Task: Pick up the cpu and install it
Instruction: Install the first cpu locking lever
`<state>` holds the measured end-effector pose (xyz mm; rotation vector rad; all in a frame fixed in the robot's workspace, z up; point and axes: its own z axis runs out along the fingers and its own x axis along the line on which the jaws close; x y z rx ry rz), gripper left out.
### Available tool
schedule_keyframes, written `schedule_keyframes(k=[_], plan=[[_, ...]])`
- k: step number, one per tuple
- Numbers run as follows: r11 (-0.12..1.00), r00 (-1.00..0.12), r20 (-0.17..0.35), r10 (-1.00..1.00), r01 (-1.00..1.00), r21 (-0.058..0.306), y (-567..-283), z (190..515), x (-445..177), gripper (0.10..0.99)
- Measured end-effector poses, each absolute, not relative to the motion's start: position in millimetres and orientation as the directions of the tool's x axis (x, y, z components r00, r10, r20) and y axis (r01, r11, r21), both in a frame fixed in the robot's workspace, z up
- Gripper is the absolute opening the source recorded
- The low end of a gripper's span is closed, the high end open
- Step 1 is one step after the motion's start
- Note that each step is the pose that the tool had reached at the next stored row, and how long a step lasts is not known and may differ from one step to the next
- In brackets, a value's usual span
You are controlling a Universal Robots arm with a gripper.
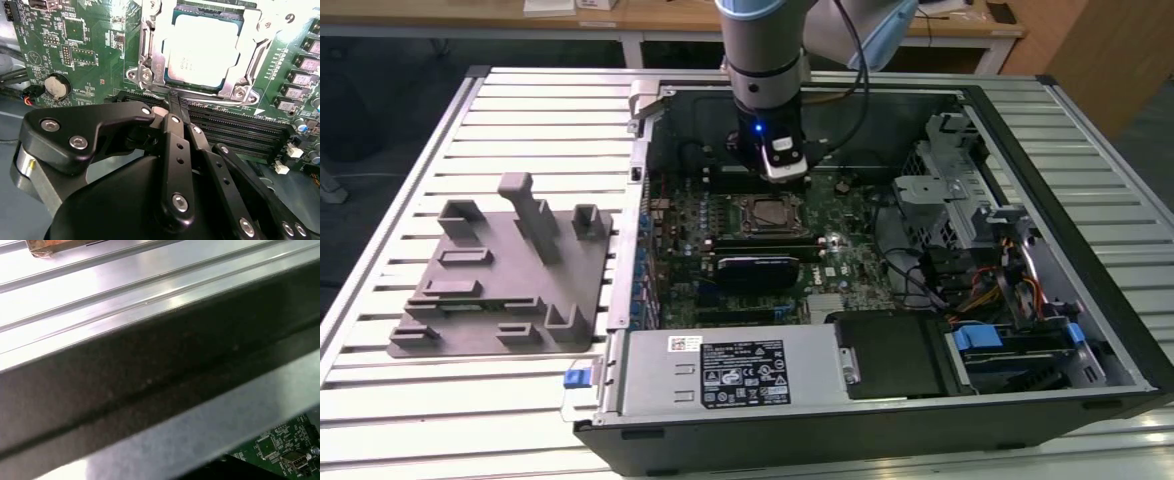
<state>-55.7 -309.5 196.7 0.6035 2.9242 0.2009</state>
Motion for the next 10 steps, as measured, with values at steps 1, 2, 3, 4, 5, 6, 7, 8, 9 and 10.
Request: schedule_keyframes(k=[1,2,3,4,5,6,7,8,9,10], plan=[[0.910,-0.908,-0.119,0.402,0.382,0.160,-309.7,196.5,-55.7,0.106],[0.910,-0.908,-0.120,0.402,0.382,0.160,-309.8,196.3,-55.7,0.106],[0.910,-0.908,-0.121,0.402,0.382,0.159,-310.0,196.1,-55.7,0.106],[0.911,-0.908,-0.122,0.402,0.382,0.159,-310.1,195.9,-55.7,0.106],[0.911,-0.908,-0.123,0.401,0.381,0.158,-310.2,195.6,-55.6,0.106],[0.911,-0.908,-0.124,0.401,0.381,0.158,-310.3,195.3,-55.7,0.106],[0.911,-0.907,-0.125,0.401,0.381,0.158,-310.3,195.1,-55.7,0.106],[0.911,-0.907,-0.126,0.401,0.381,0.158,-310.3,194.8,-55.6,0.106],[0.911,-0.907,-0.126,0.401,0.381,0.157,-310.3,194.5,-55.6,0.106],[0.911,-0.907,-0.127,0.401,0.381,0.158,-310.3,194.3,-55.6,0.106]])
